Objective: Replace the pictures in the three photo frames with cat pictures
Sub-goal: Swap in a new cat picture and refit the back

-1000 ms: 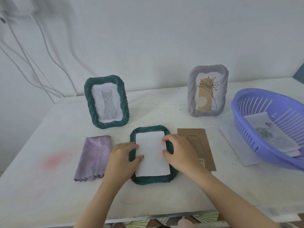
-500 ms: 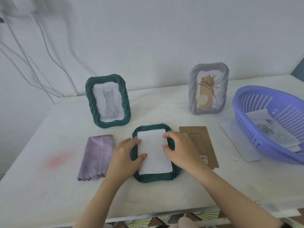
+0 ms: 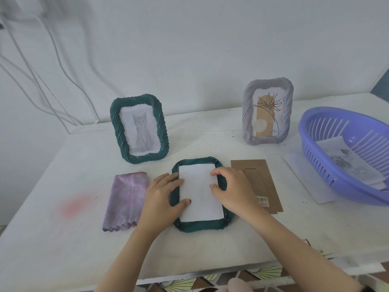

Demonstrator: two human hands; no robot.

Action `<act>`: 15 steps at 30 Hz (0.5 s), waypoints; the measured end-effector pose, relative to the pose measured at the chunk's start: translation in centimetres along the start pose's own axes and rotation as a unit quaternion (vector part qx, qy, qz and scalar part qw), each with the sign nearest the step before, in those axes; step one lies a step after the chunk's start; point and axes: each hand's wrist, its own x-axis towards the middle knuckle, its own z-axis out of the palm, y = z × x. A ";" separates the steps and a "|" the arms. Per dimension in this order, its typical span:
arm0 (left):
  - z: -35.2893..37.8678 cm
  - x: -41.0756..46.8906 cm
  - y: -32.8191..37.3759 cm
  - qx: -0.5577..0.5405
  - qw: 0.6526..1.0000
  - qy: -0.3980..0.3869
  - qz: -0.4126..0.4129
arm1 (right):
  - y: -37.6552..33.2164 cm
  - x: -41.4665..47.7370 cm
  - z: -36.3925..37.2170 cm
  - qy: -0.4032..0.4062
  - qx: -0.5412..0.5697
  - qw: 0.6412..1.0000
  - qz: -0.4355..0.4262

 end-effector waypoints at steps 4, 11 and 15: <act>0.2 -0.1 -0.4 0.027 1.000 -0.010 -0.002 | 0.0 -0.1 0.0 0.003 -0.001 1.000 -0.001; 0.1 -0.1 -0.5 -0.005 1.000 -0.009 0.000 | -0.1 -0.2 0.1 0.017 0.020 1.000 0.000; -0.2 -0.2 -0.3 -0.048 0.999 0.017 0.009 | -0.1 -0.2 0.2 0.013 0.024 1.000 0.006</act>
